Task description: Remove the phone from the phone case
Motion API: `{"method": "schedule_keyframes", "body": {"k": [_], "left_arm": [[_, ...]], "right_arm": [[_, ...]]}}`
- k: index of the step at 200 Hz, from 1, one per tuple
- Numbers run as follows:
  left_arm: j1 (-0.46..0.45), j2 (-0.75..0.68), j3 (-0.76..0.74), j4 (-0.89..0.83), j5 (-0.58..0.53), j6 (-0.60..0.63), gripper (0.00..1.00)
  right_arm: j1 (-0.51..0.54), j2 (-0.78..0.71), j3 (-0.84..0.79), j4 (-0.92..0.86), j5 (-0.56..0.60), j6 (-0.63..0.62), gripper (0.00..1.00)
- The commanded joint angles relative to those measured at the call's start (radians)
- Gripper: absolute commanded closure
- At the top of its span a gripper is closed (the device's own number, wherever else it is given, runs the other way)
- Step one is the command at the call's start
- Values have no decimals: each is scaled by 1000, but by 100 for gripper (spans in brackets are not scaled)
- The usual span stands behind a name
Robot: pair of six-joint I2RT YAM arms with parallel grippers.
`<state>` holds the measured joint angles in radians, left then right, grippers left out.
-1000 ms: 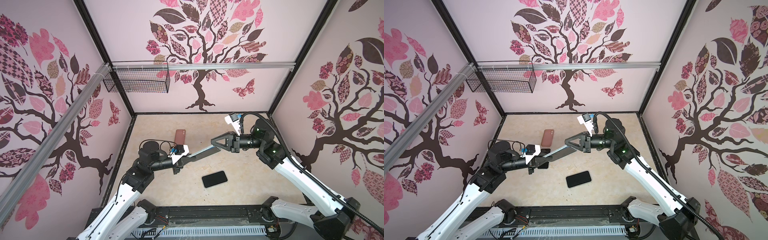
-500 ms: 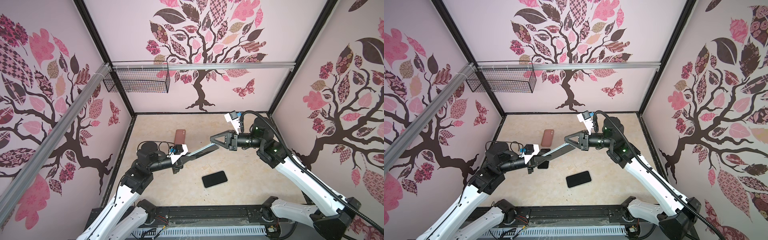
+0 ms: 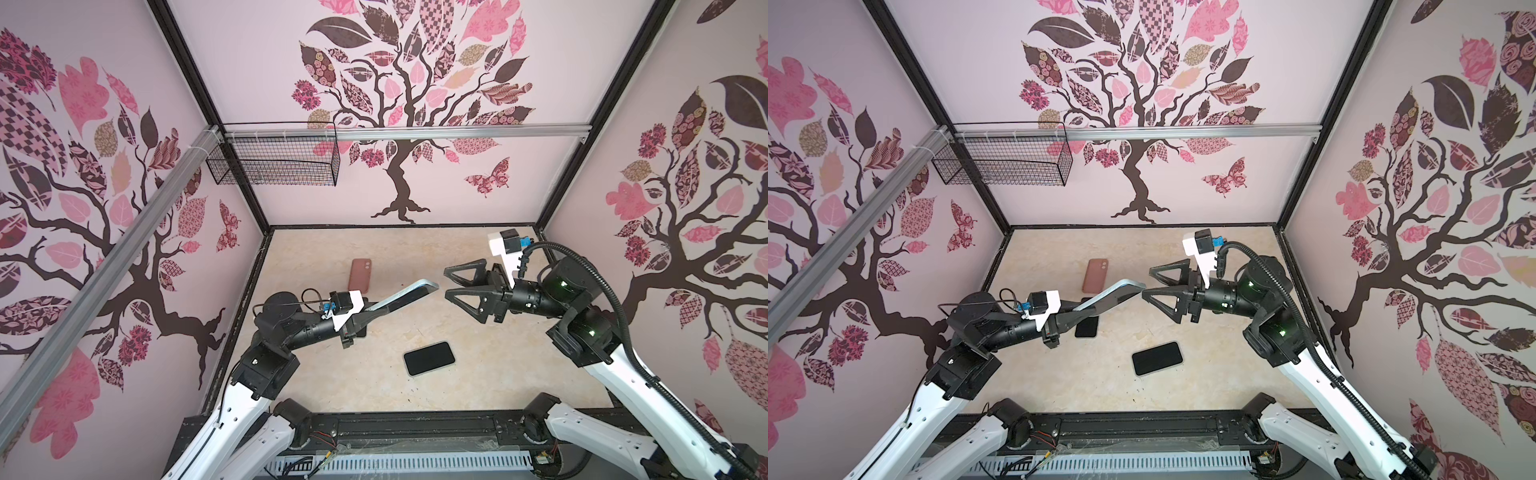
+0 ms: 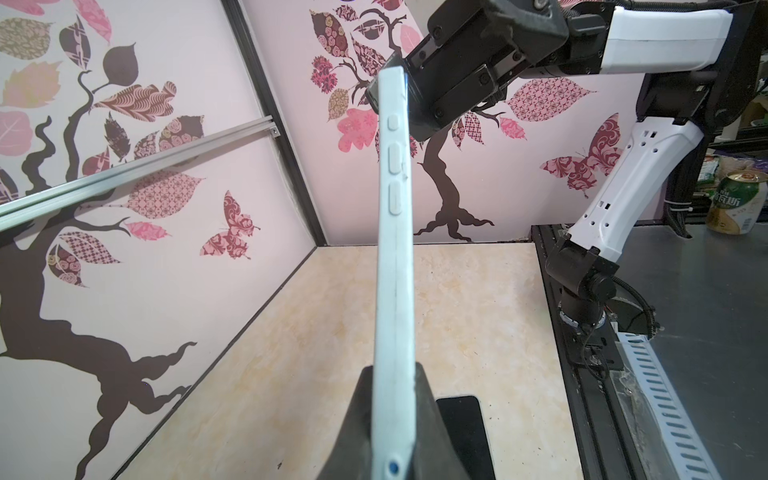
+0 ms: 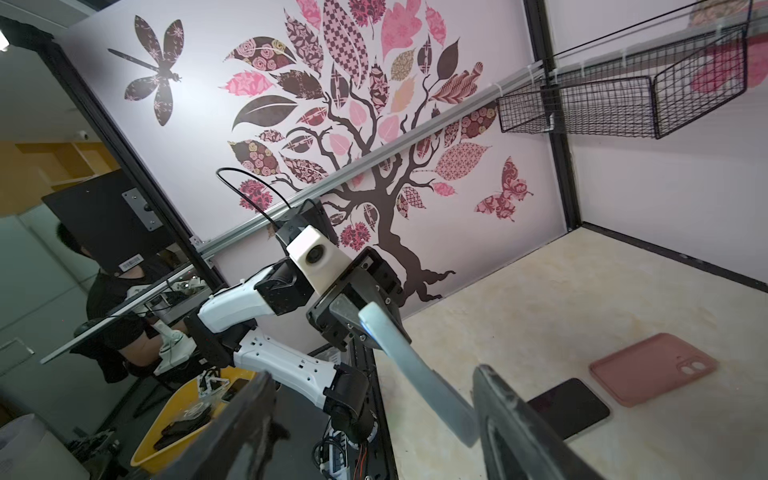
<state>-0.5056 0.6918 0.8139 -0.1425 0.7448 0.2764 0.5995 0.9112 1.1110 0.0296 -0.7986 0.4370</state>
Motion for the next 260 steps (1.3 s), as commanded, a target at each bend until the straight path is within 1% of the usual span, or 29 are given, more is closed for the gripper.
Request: {"method": "schedule_keyframes", "body": {"k": [1,23,46,105,128,143,161,213,239,260], "left_arm": [[-1,-7,-10,68,43,-13,100],[-1,4,-2,58,80,-8,100],[-2,13,10,44,111,-4,100],[-2,24,16,23,125,7,100],[-4,27,19,21,125,10,100],[-6,27,24,14,123,19,100],[-7,27,28,-1,112,33,100],[-8,35,77,-70,58,128,100],[-7,40,106,-81,35,160,100],[-7,38,121,-77,29,170,100]], "right_arm": [[2,33,31,21,-86,-9,20],[2,68,50,-6,-94,-18,20],[1,94,58,-9,-121,-6,22],[2,126,51,59,-200,65,36],[3,138,36,84,-219,102,43],[3,144,32,83,-220,117,51],[3,150,26,79,-223,133,56],[2,186,4,59,-266,211,66],[2,200,4,11,-280,215,72],[3,208,-4,-15,-287,214,74]]}}
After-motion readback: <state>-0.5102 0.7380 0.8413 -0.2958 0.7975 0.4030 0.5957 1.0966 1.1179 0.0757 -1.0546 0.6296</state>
